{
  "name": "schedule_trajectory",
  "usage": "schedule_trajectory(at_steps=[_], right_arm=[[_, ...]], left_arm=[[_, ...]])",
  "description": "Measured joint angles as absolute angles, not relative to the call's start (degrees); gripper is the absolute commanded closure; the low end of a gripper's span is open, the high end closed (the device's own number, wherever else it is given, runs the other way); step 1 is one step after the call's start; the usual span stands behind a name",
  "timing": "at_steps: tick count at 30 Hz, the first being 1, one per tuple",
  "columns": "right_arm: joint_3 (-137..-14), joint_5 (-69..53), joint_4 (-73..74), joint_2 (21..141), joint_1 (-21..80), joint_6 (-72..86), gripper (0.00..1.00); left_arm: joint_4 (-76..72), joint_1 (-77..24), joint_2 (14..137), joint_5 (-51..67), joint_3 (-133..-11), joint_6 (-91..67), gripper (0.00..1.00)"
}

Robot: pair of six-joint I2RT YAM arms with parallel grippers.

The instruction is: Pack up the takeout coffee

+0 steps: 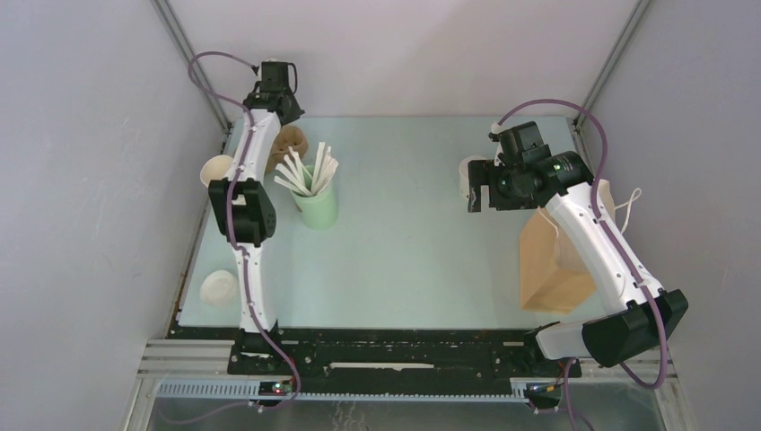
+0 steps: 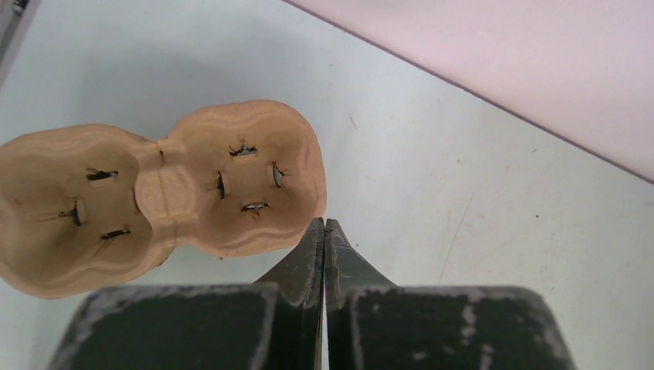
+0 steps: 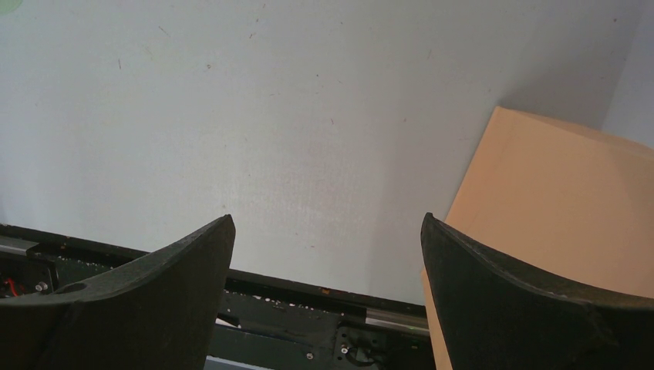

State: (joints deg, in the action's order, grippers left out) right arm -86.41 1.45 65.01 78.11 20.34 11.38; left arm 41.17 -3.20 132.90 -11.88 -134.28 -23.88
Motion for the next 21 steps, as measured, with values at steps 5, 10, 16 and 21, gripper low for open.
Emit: schedule_trajectory(at_steps=[5, 10, 16, 21], right_arm=[[-86.4, 1.5, 65.0, 78.1, 20.3, 11.4, 0.00], [-86.4, 1.5, 65.0, 78.1, 20.3, 11.4, 0.00], [-86.4, 1.4, 65.0, 78.1, 20.3, 11.4, 0.00], [-86.4, 1.4, 65.0, 78.1, 20.3, 11.4, 0.00]], left_arm=[[41.1, -3.2, 131.5, -12.2, -134.3, -24.0, 0.69], [42.7, -2.5, 131.6, -11.9, -134.3, -25.2, 0.49], [45.6, -1.0, 131.8, -15.3, -134.0, -26.0, 0.42], [48.3, -0.1, 133.2, -19.4, -134.1, -25.9, 0.40]])
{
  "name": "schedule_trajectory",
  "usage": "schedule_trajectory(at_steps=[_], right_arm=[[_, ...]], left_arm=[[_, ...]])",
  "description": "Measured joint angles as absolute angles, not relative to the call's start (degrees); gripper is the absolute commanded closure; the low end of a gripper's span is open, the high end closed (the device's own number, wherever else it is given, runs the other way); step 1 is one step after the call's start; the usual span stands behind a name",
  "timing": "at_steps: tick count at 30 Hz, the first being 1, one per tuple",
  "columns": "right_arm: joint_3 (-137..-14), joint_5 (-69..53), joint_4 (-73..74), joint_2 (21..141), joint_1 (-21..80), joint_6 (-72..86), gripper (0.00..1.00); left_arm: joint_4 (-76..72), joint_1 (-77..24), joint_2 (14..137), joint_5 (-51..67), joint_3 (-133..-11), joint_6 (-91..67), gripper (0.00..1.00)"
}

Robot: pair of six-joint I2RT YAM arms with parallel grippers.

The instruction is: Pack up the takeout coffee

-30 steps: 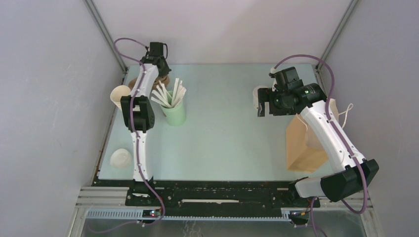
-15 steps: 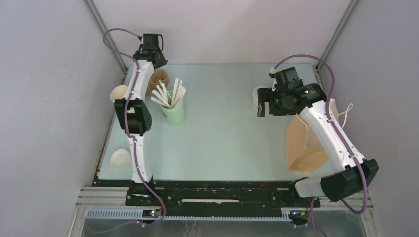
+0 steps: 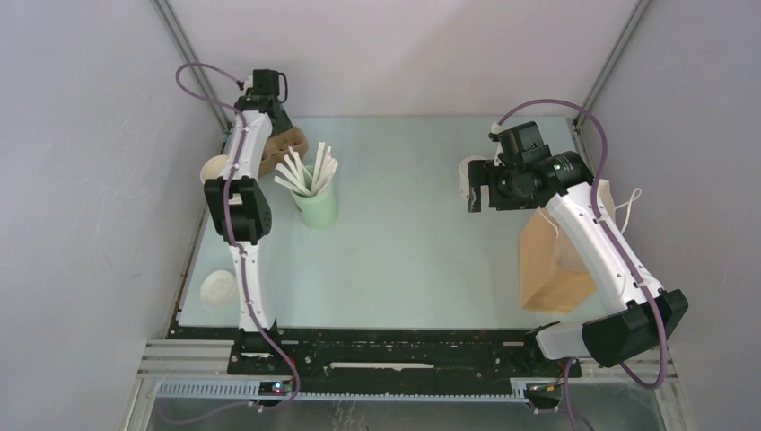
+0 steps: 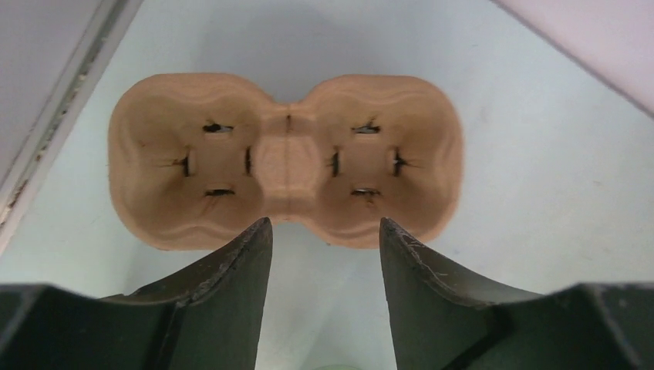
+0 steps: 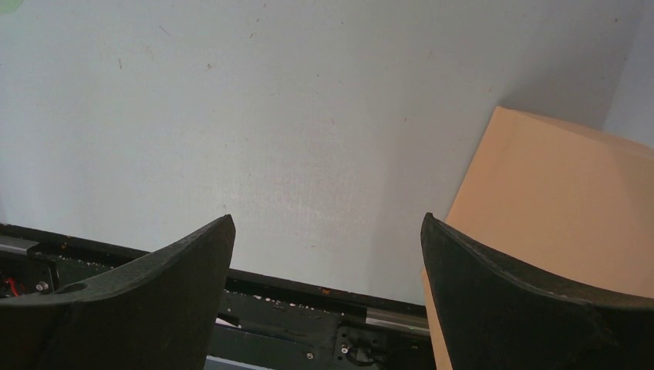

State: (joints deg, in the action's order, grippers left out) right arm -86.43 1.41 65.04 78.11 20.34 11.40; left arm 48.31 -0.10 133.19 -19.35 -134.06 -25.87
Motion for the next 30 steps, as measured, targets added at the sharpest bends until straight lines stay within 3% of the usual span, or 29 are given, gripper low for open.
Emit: schedule_trajectory(at_steps=[14, 30], right_arm=[[-86.4, 1.4, 65.1, 78.1, 20.3, 11.4, 0.01], [-86.4, 1.4, 65.1, 78.1, 20.3, 11.4, 0.00]], left_arm=[[52.3, 1.4, 138.4, -24.6, -134.1, -25.3, 0.30], [47.2, 2.9, 140.8, -20.8, -134.7, -25.4, 0.47]])
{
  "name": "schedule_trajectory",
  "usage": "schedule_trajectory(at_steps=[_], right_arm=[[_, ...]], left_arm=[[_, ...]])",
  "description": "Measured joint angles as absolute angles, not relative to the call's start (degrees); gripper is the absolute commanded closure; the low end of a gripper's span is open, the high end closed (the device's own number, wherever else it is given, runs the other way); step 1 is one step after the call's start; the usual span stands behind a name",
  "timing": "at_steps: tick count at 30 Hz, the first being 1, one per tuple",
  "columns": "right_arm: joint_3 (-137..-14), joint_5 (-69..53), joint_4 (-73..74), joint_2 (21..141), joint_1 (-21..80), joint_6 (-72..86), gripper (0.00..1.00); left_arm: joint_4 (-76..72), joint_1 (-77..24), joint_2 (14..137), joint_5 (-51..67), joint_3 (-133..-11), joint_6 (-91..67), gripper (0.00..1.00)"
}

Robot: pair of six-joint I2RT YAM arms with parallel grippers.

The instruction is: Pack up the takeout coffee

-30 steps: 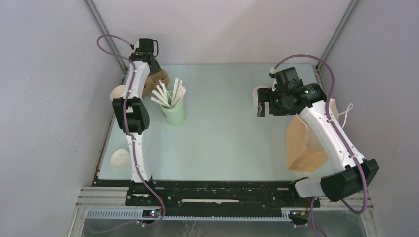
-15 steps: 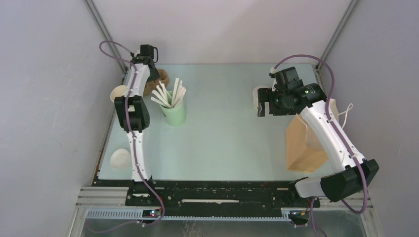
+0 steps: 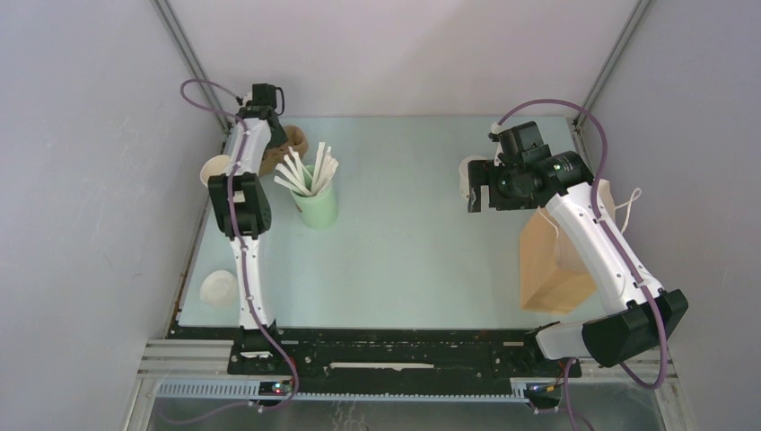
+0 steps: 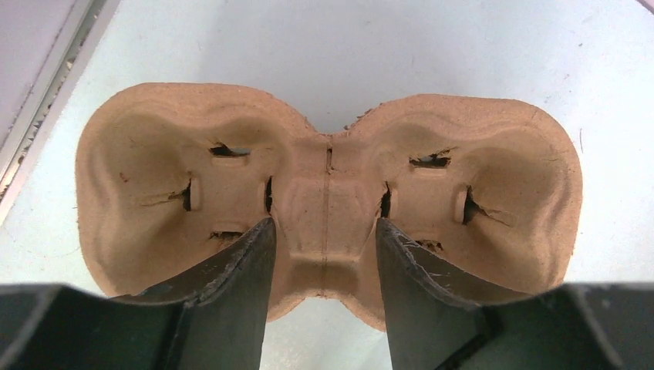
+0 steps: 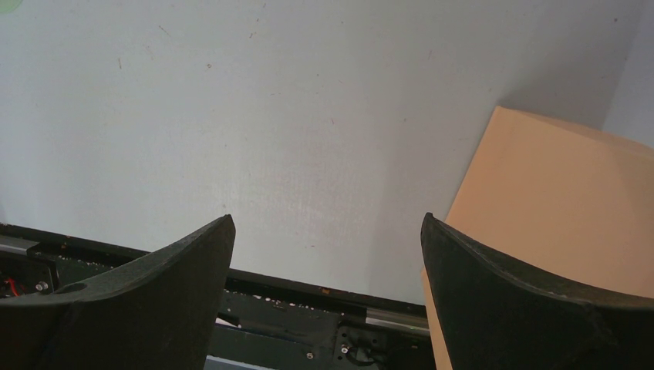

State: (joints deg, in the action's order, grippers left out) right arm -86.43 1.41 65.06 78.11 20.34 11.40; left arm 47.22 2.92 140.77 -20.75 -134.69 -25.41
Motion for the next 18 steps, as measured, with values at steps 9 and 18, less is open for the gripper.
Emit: schedule_trajectory(at_steps=[9, 18], right_arm=[[-86.4, 1.4, 65.1, 78.1, 20.3, 11.4, 0.00], [-86.4, 1.4, 65.1, 78.1, 20.3, 11.4, 0.00]], left_arm=[[47.0, 2.9, 141.3, -20.5, -134.7, -25.4, 0.67], [47.0, 2.9, 141.2, -20.6, -134.7, -25.0, 0.70]])
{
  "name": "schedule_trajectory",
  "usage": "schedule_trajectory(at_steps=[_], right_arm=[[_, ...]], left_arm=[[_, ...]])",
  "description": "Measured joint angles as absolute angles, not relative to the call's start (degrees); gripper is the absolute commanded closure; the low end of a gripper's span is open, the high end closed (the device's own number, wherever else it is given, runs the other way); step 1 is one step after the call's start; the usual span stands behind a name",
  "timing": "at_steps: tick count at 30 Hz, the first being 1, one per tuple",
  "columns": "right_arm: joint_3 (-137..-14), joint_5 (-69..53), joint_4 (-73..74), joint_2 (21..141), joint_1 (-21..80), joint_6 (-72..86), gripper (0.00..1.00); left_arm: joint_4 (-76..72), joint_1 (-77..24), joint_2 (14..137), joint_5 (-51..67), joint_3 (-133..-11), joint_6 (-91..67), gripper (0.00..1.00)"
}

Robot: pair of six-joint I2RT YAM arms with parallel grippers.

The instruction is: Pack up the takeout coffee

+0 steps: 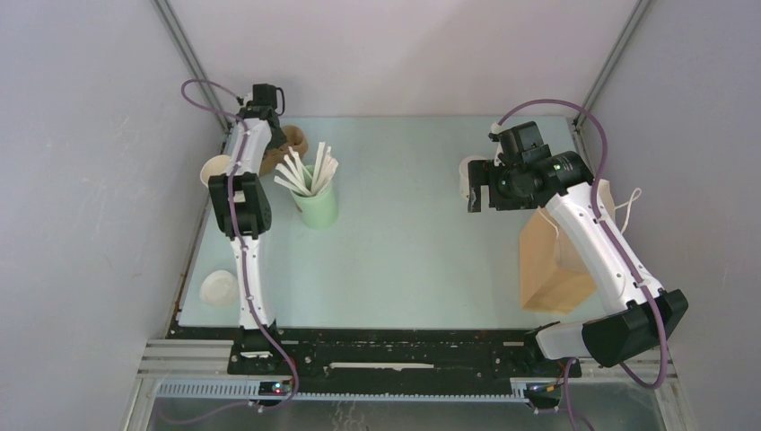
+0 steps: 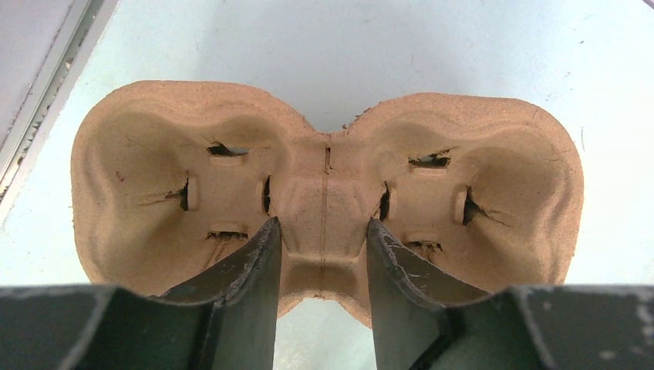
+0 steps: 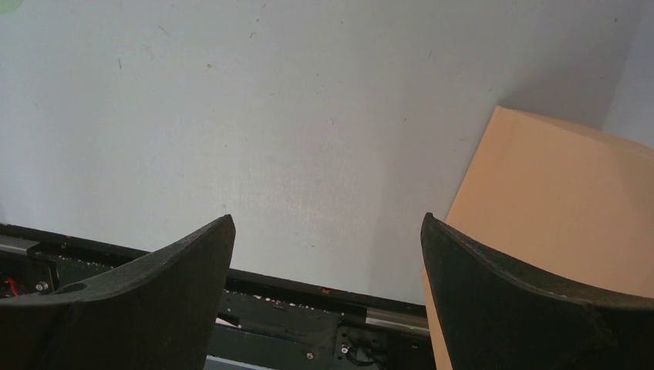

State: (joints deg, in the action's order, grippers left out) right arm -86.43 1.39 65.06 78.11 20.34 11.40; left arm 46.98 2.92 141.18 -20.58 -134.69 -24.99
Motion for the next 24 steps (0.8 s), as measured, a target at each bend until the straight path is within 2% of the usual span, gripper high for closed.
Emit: schedule_trajectory(at_steps=[4, 8, 15, 24], right_arm=[[-86.4, 1.4, 65.1, 78.1, 20.3, 11.4, 0.01], [-86.4, 1.4, 65.0, 78.1, 20.3, 11.4, 0.01], [-86.4, 1.4, 65.0, 78.1, 20.3, 11.4, 0.01], [-86.4, 1.2, 65.0, 78.1, 20.3, 11.4, 0.01]], left_arm=[[47.5, 2.8, 140.7, -20.8, -134.7, -24.9, 0.68], [47.6, 2.7, 139.2, -20.5, -134.7, -24.8, 0.72], [47.3, 2.2, 137.9, -18.7, -134.7, -25.7, 0.71], [50.7, -1.3, 139.2, -19.6, -140.0, -23.1, 0.70]])
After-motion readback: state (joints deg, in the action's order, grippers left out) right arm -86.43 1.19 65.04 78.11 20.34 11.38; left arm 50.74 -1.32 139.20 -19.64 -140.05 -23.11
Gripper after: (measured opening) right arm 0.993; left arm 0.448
